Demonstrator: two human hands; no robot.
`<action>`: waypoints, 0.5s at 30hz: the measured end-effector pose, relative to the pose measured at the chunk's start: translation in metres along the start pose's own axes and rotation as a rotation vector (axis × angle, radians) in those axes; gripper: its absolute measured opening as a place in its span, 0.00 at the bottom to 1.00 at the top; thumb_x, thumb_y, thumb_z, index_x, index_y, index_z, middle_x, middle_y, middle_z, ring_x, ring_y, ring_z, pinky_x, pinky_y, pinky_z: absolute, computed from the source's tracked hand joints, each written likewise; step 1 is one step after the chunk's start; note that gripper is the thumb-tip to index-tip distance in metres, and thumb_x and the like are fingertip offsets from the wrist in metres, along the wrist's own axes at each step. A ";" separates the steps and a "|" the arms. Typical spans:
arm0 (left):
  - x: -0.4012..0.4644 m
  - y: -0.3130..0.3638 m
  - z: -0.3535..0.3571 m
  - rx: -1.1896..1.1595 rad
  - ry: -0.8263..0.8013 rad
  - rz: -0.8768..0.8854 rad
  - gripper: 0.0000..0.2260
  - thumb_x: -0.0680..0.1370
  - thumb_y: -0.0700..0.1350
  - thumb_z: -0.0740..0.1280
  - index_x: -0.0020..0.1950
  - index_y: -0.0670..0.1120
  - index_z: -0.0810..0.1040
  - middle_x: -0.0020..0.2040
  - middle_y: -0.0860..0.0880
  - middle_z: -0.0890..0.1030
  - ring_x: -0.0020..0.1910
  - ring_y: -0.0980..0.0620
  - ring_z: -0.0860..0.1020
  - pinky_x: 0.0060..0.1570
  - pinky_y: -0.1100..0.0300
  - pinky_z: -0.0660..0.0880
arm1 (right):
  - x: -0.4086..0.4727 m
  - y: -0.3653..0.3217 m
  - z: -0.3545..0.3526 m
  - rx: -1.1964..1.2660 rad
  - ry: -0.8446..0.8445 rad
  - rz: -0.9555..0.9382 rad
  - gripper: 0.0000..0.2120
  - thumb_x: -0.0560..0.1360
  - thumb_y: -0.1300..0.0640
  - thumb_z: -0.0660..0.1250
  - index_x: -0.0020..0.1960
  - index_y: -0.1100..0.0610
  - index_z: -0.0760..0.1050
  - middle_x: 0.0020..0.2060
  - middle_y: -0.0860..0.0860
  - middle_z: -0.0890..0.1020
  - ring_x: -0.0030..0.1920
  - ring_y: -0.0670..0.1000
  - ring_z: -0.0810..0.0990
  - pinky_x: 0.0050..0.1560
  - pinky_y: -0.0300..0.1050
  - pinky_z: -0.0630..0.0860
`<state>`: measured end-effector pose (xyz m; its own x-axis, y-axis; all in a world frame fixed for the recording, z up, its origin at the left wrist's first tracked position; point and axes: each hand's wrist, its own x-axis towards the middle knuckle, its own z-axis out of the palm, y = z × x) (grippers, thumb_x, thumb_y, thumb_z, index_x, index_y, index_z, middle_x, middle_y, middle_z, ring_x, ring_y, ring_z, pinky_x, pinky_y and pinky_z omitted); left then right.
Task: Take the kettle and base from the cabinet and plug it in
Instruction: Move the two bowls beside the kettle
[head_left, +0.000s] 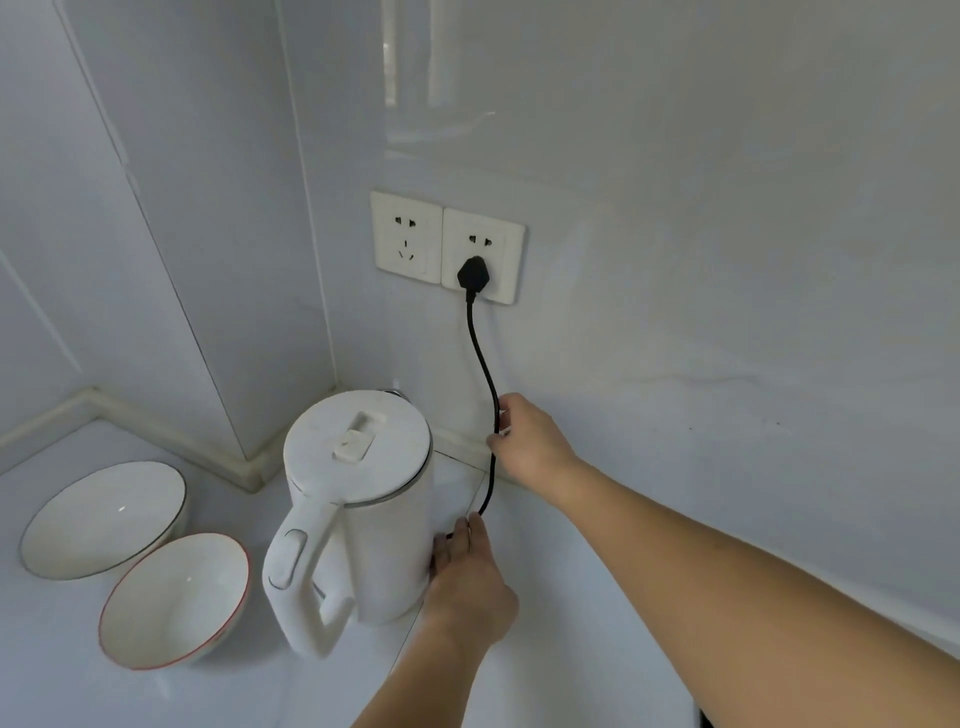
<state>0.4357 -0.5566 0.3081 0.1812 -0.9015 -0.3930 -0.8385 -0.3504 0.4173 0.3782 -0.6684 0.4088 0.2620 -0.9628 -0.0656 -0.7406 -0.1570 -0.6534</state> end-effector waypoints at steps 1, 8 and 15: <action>0.000 0.001 -0.003 -0.001 -0.002 0.004 0.35 0.76 0.43 0.56 0.78 0.42 0.40 0.80 0.45 0.46 0.77 0.42 0.47 0.74 0.53 0.43 | 0.002 -0.001 0.000 -0.036 0.013 -0.015 0.14 0.74 0.62 0.62 0.59 0.58 0.70 0.53 0.54 0.78 0.52 0.55 0.77 0.50 0.46 0.74; 0.011 0.009 -0.035 -0.182 -0.094 -0.029 0.31 0.78 0.42 0.58 0.79 0.45 0.49 0.78 0.44 0.53 0.75 0.44 0.60 0.71 0.52 0.61 | 0.011 -0.001 -0.006 -0.100 0.054 -0.014 0.08 0.75 0.60 0.60 0.54 0.56 0.71 0.48 0.51 0.78 0.48 0.54 0.77 0.49 0.48 0.75; 0.012 0.021 -0.050 -0.151 -0.140 0.000 0.35 0.77 0.41 0.57 0.79 0.51 0.42 0.75 0.45 0.63 0.70 0.46 0.67 0.68 0.53 0.65 | 0.042 -0.052 -0.039 0.301 0.083 0.026 0.12 0.73 0.63 0.57 0.49 0.64 0.78 0.49 0.60 0.83 0.43 0.55 0.80 0.50 0.50 0.78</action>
<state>0.4460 -0.5872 0.3530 0.0996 -0.8611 -0.4987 -0.7499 -0.3944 0.5311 0.4034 -0.7091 0.4697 0.1847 -0.9823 -0.0313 -0.5268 -0.0721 -0.8469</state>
